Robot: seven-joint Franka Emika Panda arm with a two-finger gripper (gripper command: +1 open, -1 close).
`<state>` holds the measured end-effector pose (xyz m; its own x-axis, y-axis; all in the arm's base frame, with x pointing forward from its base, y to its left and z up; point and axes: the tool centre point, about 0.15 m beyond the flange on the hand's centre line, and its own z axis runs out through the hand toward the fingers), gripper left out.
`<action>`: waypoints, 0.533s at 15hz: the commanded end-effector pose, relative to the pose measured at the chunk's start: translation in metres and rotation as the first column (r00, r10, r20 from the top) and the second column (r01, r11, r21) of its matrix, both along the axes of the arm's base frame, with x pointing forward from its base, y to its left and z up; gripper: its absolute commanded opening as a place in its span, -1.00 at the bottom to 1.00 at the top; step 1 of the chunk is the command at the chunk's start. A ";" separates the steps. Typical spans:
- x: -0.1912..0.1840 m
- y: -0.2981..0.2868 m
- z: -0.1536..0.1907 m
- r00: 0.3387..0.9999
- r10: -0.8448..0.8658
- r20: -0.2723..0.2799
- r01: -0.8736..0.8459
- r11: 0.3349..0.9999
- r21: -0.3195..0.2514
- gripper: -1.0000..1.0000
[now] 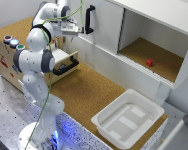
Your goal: Place the purple block on top of the drawer
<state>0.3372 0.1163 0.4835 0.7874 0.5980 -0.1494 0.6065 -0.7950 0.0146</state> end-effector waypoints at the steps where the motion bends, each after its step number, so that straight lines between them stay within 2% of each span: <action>1: 0.014 -0.137 -0.021 0.978 -0.209 0.022 0.206 0.973 0.104 1.00; 4: 0.031 -0.201 -0.031 0.901 -0.434 0.007 0.432 0.900 0.060 1.00; 8: 0.031 -0.201 -0.031 0.901 -0.434 0.007 0.432 0.900 0.060 1.00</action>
